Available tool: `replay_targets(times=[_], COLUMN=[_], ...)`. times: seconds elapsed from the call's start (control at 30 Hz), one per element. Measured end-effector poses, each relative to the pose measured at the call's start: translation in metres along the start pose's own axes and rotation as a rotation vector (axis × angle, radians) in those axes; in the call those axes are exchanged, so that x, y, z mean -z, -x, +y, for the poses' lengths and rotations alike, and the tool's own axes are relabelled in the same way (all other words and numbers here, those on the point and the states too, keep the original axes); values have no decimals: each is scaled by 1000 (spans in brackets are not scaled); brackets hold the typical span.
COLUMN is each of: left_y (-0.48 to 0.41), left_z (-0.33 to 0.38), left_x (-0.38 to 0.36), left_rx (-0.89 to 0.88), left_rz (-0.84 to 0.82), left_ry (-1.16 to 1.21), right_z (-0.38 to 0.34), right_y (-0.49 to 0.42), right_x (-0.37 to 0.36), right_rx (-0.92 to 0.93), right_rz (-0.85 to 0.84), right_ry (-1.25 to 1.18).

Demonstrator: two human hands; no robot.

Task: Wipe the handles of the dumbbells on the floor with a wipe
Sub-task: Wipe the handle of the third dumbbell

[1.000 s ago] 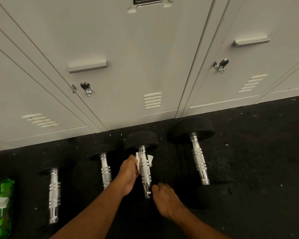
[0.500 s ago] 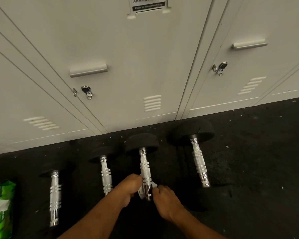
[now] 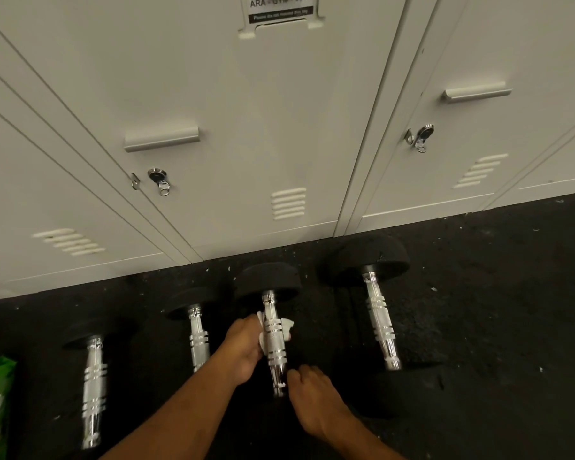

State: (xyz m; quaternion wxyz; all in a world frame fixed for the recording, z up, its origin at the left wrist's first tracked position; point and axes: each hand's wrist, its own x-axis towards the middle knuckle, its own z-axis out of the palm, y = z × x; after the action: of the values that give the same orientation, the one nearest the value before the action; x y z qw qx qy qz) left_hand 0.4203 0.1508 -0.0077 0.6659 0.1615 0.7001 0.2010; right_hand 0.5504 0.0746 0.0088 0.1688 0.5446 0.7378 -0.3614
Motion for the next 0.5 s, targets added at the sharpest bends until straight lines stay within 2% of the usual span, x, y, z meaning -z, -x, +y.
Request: replay_targets(times=[0.17, 0.33, 0.5], left_y=[-2, 15, 21], left_z=[15, -2, -17], left_x=[0, 2, 3], left_rx=[-98, -99, -59], left_rz=[58, -33, -4], left_ry=[74, -93, -237], right_z=[-4, -6, -6], right_y=[2, 6, 6], right_x=[5, 8, 12], right_rx=[-1, -2, 0], right_rz=[-15, -12, -25], right_ry=[22, 10, 14])
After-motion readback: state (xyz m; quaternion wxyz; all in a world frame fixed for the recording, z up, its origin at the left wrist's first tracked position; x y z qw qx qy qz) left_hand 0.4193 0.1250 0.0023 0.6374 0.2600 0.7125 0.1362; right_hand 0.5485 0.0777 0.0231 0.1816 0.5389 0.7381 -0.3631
